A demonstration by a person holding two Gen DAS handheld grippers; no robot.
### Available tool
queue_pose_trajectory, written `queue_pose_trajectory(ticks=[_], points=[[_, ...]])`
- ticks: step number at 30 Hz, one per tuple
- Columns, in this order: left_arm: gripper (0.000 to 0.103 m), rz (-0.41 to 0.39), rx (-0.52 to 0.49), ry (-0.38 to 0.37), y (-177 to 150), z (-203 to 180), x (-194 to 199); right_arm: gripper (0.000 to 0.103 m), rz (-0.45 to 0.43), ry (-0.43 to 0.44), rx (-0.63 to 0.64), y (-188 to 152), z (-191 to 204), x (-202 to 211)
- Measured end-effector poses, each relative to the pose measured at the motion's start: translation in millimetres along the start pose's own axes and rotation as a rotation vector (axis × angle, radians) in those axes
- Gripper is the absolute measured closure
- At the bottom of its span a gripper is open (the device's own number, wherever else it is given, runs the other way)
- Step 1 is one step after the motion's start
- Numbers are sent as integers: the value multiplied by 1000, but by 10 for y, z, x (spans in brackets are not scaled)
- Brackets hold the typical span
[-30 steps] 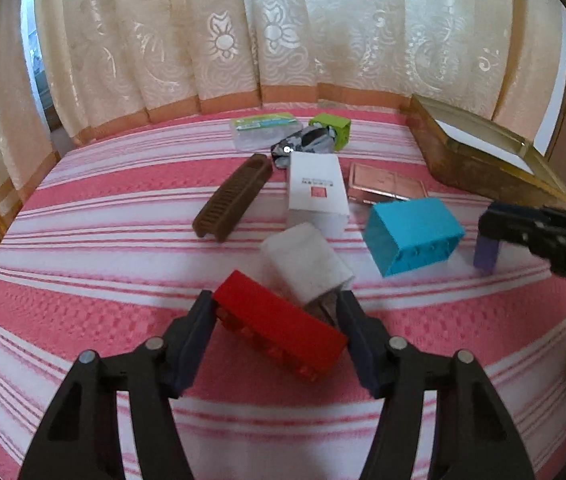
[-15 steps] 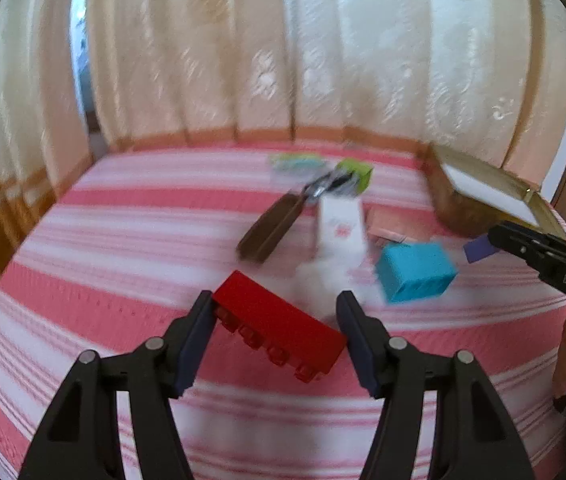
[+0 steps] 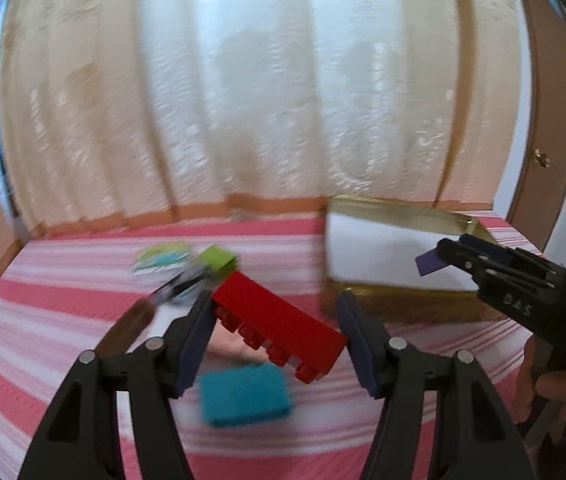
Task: Organize rigid objects
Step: 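Carry the red brick and purple block into the gold tray and release both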
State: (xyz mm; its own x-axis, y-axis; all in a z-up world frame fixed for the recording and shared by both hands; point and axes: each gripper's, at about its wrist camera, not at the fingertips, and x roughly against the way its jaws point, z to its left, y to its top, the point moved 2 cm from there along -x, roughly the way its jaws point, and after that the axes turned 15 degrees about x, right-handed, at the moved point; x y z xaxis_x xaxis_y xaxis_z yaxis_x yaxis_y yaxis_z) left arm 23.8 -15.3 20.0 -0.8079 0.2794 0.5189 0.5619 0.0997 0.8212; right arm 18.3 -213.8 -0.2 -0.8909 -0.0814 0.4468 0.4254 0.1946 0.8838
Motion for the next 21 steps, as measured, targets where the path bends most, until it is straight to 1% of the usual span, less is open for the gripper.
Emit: queue_pose_trajectory(ticks=[3, 6, 9, 15, 21], points=[[41, -3, -25, -38, 19, -285, -117, 60, 14, -68, 0, -19, -249, -10], [41, 6, -44, -73, 23, -534, -239, 60, 20, -103, -36, -46, -481, -19], [41, 11, -57, -100, 18, -750, -350, 60, 24, -141, -33, -54, -625, -33], [41, 25, -82, -107, 16, -1077, -611, 60, 51, -194, -28, -103, -823, -84], [41, 51, -90, -111, -23, -1275, -867, 60, 77, -209, -71, -177, -992, -127]])
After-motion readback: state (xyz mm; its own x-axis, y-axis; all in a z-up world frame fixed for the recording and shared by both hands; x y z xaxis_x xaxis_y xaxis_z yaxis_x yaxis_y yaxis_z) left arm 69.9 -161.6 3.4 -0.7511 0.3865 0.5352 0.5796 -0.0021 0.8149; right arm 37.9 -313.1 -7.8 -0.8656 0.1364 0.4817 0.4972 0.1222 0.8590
